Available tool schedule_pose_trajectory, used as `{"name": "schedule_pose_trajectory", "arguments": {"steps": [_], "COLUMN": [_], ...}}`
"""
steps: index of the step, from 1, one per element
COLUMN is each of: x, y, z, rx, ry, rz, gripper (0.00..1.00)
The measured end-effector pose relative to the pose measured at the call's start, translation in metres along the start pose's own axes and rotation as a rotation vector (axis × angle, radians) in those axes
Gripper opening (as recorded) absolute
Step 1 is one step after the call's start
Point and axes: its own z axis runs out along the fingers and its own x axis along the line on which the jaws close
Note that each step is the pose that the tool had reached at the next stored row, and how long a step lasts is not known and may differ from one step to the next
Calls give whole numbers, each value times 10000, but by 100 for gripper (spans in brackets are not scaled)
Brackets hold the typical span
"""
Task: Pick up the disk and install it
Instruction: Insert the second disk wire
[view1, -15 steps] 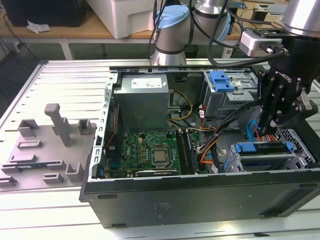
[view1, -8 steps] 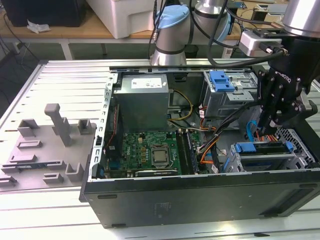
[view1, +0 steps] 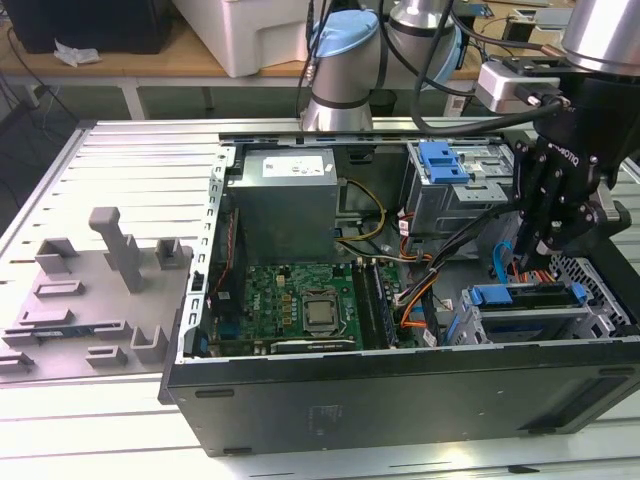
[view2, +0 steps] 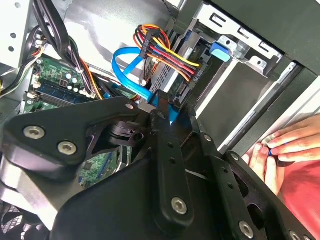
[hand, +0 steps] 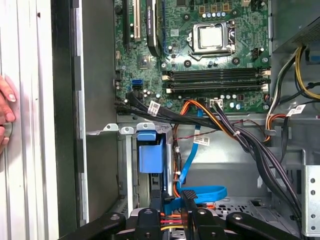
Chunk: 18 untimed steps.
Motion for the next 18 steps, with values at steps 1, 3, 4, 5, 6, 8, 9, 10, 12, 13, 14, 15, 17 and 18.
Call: {"name": "schedule_pose_trajectory", "arguments": {"steps": [1, 3, 4, 5, 6, 8, 9, 10, 12, 13, 14, 15, 17, 18], "x": [0, 0, 0, 0, 0, 0, -1, -1, 0, 0, 0, 0, 0, 0], "y": [0, 1, 1, 1, 1, 1, 2, 3, 10, 12, 12, 12, 13, 13], "z": [0, 1, 1, 1, 1, 1, 2, 2, 4, 5, 4, 4, 4, 5], "rx": [-4, -10, -12, -14, -15, -20, -25, -28, -39, -45, -47, -48, -49, -49], "ry": [0, 0, 0, 0, 0, 0, -1, -1, -1, 0, 1, 1, 1, 1], "rz": [26, 64, 81, 93, 103, 138, 169, 192, 268, 312, 328, 330, 335, 337], "gripper": [30, 30, 30, 30, 30, 30, 30, 30, 30, 30, 30, 30, 30, 30]}}
